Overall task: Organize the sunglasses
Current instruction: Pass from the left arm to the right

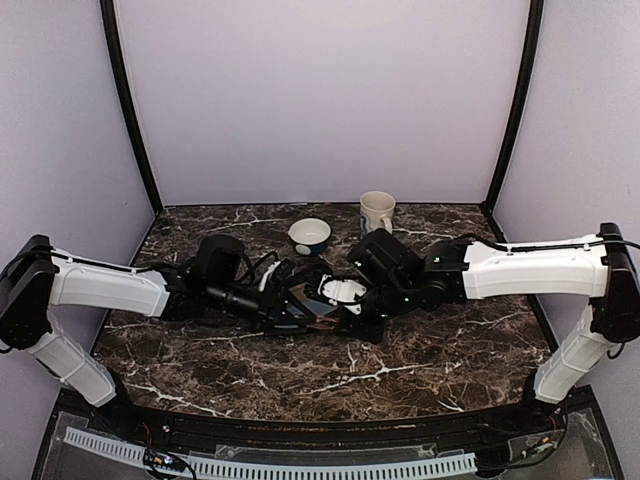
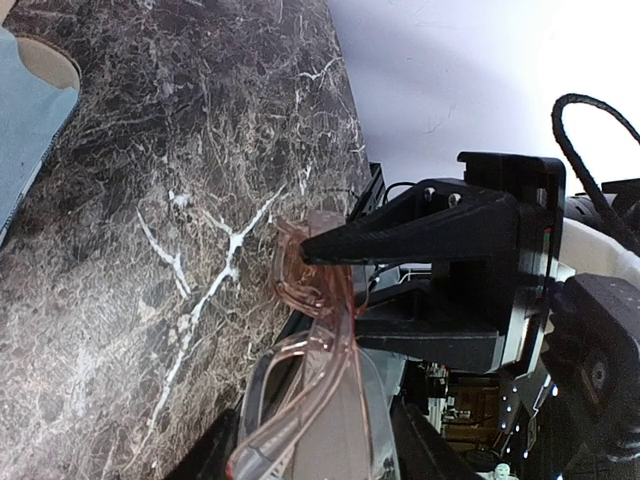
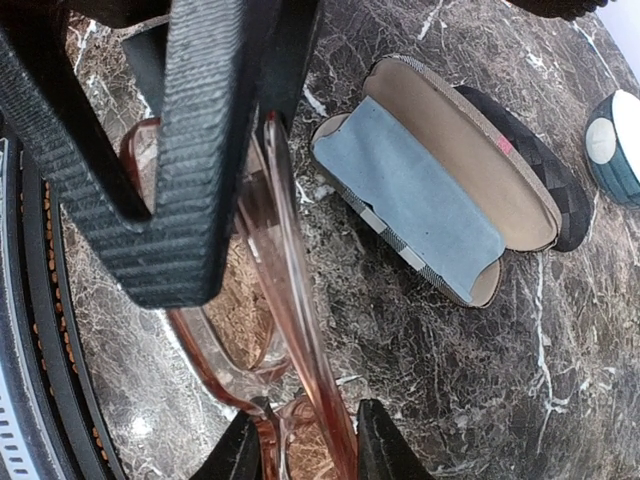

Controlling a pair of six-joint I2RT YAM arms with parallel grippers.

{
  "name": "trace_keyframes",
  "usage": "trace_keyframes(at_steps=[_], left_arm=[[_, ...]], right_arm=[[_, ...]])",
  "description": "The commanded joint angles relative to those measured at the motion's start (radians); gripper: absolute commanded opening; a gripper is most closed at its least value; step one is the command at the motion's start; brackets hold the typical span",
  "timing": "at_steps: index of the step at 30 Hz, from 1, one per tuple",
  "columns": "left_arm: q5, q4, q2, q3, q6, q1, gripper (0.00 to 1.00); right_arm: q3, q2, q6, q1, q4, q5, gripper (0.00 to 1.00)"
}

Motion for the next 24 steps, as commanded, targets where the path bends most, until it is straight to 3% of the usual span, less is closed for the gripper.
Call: trace_keyframes(at_steps=[1, 8, 16, 20, 24], left_arm=[[-0.009, -0.053, -0.014, 0.017, 0.042, -0.001, 0.56], [-0.003, -0.056, -0.011, 0.014, 0.052, 0.002, 0.71], [-0.083, -0.13, -0.07, 0.017, 0.119, 0.042, 0.73], [-0.223, -0.292, -0.119, 0.075, 0.303, 0.074, 0.73], [-0.514, -0.449, -0.142, 0.147, 0.494, 0.074, 0.75]], right_arm=[[-0.006, -0.012, 0.029, 0.002, 0.028, 0.025, 0.29], [-0.04, -0.041, 0.046, 0.002, 0.016, 0.018, 0.28], [-0.097, -0.078, 0.08, -0.004, 0.041, 0.029, 0.26], [-0.111, -0.097, 0.093, -0.019, 0.052, 0.019, 0.25], [-0.125, -0.121, 0.103, -0.043, 0.065, -0.019, 0.25]])
